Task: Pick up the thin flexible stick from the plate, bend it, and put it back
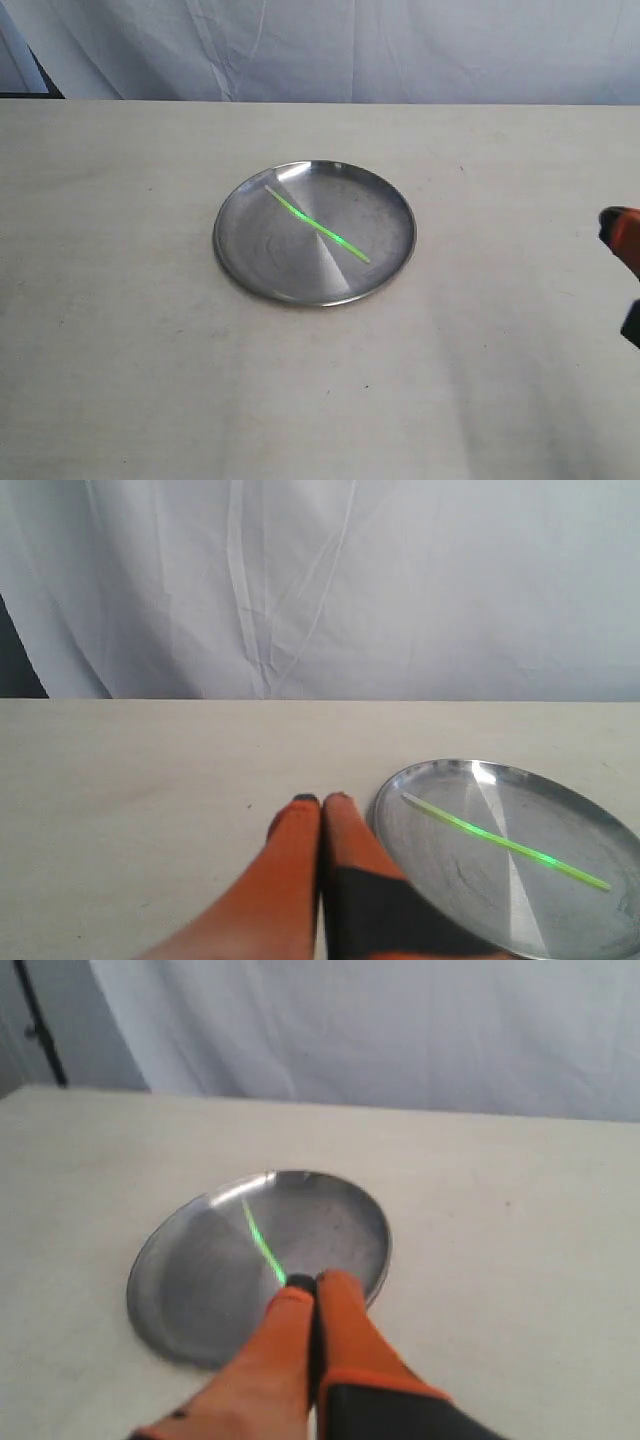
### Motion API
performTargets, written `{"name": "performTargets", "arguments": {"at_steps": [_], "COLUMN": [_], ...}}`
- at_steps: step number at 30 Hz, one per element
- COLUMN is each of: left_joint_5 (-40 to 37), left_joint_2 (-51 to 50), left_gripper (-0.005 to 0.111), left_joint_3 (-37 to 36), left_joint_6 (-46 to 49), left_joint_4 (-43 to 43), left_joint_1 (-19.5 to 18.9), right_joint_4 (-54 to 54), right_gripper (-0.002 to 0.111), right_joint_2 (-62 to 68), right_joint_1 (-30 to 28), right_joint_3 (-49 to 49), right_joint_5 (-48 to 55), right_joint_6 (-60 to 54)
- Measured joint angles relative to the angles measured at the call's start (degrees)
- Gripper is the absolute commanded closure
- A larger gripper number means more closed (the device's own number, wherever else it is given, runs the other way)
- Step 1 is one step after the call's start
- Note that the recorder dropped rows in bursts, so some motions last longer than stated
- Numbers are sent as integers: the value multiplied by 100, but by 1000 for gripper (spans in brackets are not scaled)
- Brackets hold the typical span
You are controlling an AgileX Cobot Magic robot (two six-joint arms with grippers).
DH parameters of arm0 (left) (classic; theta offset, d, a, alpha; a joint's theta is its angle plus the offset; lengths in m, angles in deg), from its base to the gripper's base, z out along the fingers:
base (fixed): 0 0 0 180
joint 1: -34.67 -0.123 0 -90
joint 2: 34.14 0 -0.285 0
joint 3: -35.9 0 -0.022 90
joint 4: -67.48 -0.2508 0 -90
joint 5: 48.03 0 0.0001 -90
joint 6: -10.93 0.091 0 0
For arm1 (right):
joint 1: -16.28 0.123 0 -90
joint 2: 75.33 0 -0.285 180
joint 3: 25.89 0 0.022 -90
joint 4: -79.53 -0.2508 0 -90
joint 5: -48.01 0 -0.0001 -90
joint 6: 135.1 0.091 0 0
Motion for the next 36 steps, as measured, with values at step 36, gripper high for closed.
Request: {"name": "performTargets", "arguments": {"at_steps": [36], "left_joint_5": [14], "left_joint_2": [9], "left_gripper": [107], "left_joint_3": [0], "left_joint_6": [0], "left_joint_4": [0], "left_joint_1": [0], "right_joint_4": [-481], "right_gripper": [109], "right_joint_2": [-2454], "right_joint_1": [-1481], "right_joint_3": [-1475], "right_joint_5": [-228], "right_joint_6": [34]}}
